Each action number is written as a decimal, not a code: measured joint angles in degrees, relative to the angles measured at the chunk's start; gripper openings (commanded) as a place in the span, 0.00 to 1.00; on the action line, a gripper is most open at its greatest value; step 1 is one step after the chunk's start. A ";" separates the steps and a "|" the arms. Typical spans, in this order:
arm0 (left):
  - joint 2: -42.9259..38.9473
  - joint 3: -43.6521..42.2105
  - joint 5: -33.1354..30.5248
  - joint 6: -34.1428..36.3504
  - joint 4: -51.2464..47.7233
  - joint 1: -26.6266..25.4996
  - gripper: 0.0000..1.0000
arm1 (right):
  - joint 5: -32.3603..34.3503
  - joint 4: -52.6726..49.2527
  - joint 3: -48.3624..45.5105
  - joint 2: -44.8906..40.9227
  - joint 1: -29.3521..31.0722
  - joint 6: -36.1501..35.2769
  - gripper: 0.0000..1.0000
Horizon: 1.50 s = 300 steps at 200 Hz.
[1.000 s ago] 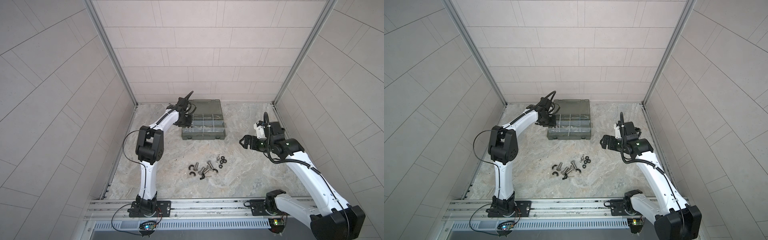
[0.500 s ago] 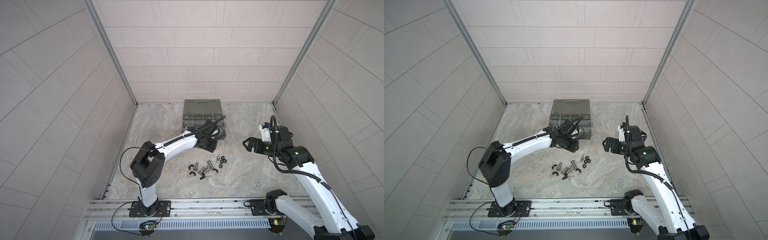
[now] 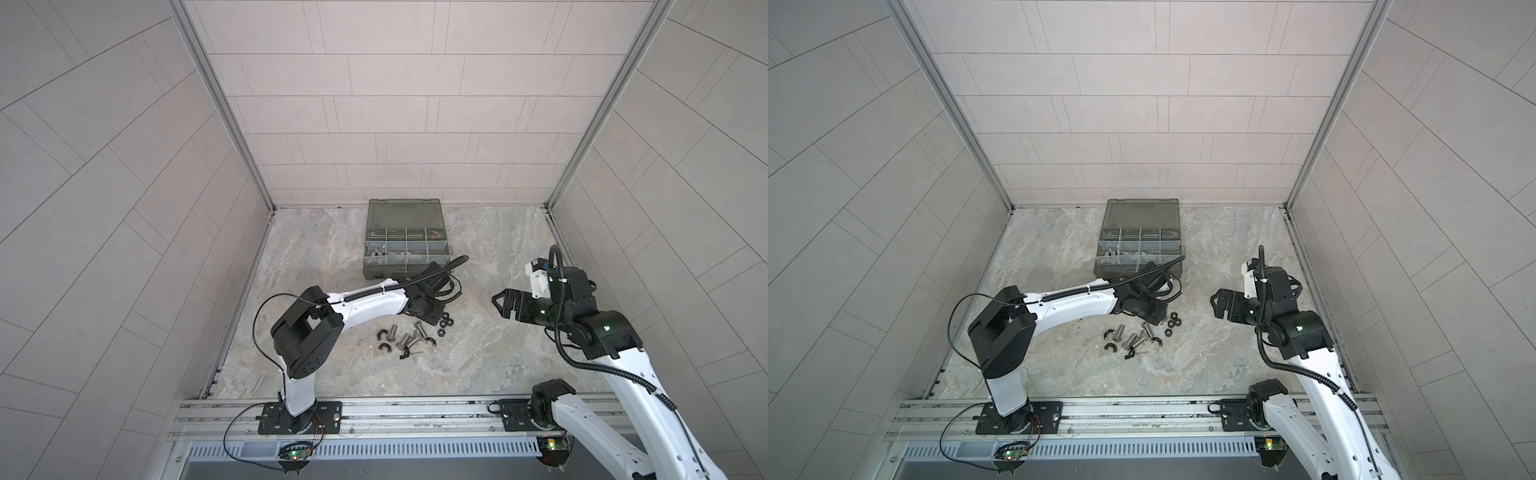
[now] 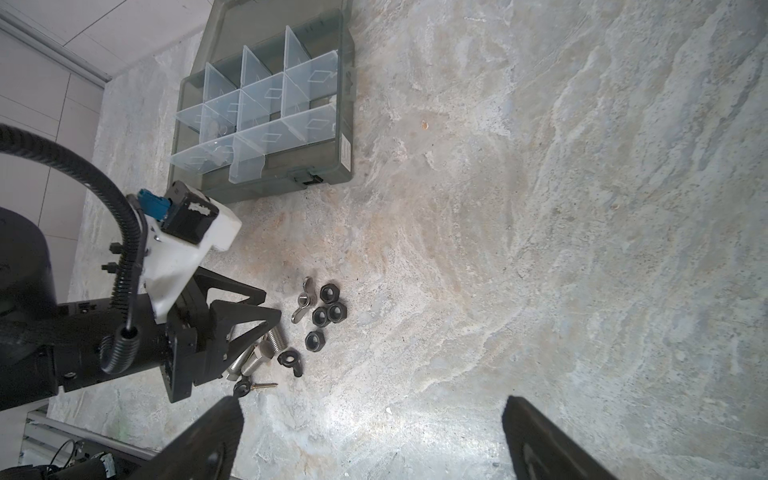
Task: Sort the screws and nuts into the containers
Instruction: 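Move the left gripper back down to a wing nut in the pile, then close the left gripper on the silver wing nut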
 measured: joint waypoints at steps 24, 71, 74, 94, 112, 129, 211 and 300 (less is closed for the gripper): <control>1.92 0.00 -0.28 -0.15 0.11 -0.59 0.42 | 0.00 -0.46 -0.02 -0.52 0.00 0.00 0.99; 4.37 0.11 -1.25 -0.20 0.11 -0.81 0.42 | 0.00 -1.16 -0.15 -1.03 0.00 -0.04 0.99; 4.46 0.13 -1.33 -0.20 0.11 -0.81 0.42 | 0.00 -1.16 -0.17 -1.03 0.00 -0.04 0.99; 5.05 0.55 -1.49 -0.17 0.07 -0.87 0.42 | 0.00 -1.14 -0.42 -1.03 0.00 -0.04 0.99; 5.77 1.22 -1.66 -0.15 0.11 -0.96 0.42 | 0.00 -1.22 -0.76 -1.03 -0.04 -0.07 0.99; 6.67 2.12 -1.79 -0.13 0.04 -0.96 0.42 | 0.07 -1.31 -0.81 -1.03 -0.09 -0.07 0.99; 9.84 5.77 -2.69 0.94 -0.68 -0.94 0.34 | 0.37 -1.36 -0.79 -0.37 -0.37 -0.55 0.99; 10.73 6.32 -2.60 1.84 -0.98 -0.20 0.17 | 0.63 -1.49 -0.76 0.09 -0.74 -0.70 0.99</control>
